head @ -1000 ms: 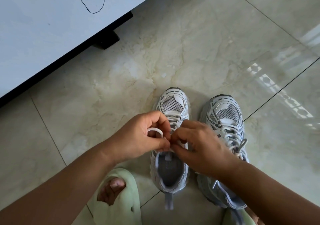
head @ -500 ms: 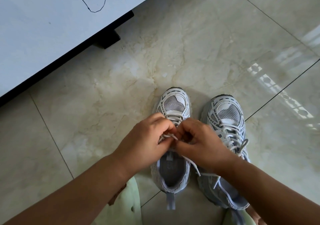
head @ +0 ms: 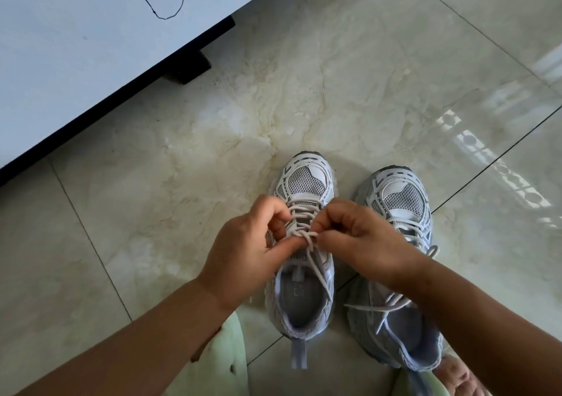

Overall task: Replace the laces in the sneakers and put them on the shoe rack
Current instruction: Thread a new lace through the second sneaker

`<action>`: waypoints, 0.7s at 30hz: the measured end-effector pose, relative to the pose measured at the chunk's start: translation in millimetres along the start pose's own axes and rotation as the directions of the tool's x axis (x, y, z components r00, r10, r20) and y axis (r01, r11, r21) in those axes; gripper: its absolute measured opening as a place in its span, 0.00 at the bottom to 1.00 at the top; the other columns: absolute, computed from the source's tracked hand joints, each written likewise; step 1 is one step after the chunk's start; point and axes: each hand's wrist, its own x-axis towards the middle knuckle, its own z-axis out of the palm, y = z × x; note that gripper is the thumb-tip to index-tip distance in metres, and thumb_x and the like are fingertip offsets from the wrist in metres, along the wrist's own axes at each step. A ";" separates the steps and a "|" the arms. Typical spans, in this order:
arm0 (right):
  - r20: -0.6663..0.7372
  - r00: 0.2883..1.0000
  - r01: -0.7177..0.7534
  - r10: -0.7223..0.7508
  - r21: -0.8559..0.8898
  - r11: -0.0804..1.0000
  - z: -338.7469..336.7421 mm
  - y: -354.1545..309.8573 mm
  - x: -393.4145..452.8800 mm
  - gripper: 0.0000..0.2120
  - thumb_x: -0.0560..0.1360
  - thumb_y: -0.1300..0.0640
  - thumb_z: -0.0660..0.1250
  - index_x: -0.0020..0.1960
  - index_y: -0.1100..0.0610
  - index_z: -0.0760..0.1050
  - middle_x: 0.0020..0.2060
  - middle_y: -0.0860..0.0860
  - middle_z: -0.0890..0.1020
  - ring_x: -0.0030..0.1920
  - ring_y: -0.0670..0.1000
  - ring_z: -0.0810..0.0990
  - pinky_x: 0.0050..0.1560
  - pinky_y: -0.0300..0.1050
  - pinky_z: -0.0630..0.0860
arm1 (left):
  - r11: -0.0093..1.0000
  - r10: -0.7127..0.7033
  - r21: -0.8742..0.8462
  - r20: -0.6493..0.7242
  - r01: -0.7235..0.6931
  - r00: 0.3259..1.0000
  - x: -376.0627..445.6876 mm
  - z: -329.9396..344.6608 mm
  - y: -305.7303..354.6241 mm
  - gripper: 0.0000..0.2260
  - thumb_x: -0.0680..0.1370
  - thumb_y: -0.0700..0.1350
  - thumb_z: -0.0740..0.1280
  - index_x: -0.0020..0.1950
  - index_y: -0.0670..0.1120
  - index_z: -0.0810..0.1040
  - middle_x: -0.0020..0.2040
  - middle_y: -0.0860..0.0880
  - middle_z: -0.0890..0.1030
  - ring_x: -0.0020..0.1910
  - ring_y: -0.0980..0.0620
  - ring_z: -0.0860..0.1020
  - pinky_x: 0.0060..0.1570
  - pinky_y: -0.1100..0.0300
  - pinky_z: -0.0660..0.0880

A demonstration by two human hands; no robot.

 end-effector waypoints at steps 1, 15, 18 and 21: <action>-0.006 1.000 0.022 -0.023 -0.015 1.000 -0.9 -1.7 0.5 0.07 0.72 0.57 0.66 0.36 0.58 0.75 0.35 0.48 0.75 0.34 0.41 0.72 0.35 0.33 0.68 | 0.999 -0.001 -0.041 0.002 0.001 1.000 0.3 -1.0 -0.3 0.14 0.68 0.55 0.73 0.42 0.56 0.67 0.30 0.54 0.74 0.25 0.60 0.71 0.27 0.72 0.66; -0.046 0.967 0.181 -0.249 -0.563 0.806 -31.3 7.3 -6.4 0.17 0.68 0.60 0.67 0.27 0.48 0.62 0.20 0.45 0.64 0.22 0.43 0.63 0.25 0.39 0.63 | 0.980 -0.009 -0.189 0.258 0.059 0.966 -16.5 -35.8 -21.0 0.07 0.71 0.46 0.60 0.39 0.54 0.77 0.30 0.52 0.74 0.27 0.52 0.70 0.30 0.63 0.66; -0.046 0.974 0.158 -0.222 -0.565 0.810 -34.8 8.8 -6.4 0.09 0.63 0.56 0.62 0.26 0.53 0.65 0.19 0.50 0.67 0.22 0.45 0.64 0.25 0.46 0.66 | 0.998 0.046 0.042 0.225 -0.056 0.973 -18.4 -41.7 -29.6 0.05 0.69 0.48 0.65 0.35 0.51 0.79 0.29 0.56 0.73 0.25 0.60 0.68 0.27 0.66 0.66; -0.009 0.984 0.148 -0.178 -0.517 0.843 -33.8 9.2 -6.9 0.14 0.66 0.59 0.66 0.25 0.51 0.65 0.20 0.47 0.67 0.22 0.45 0.64 0.26 0.43 0.65 | 0.949 0.016 0.314 0.052 -0.032 0.999 -12.6 -33.8 -26.5 0.11 0.69 0.54 0.66 0.30 0.50 0.77 0.27 0.58 0.67 0.24 0.59 0.66 0.23 0.62 0.66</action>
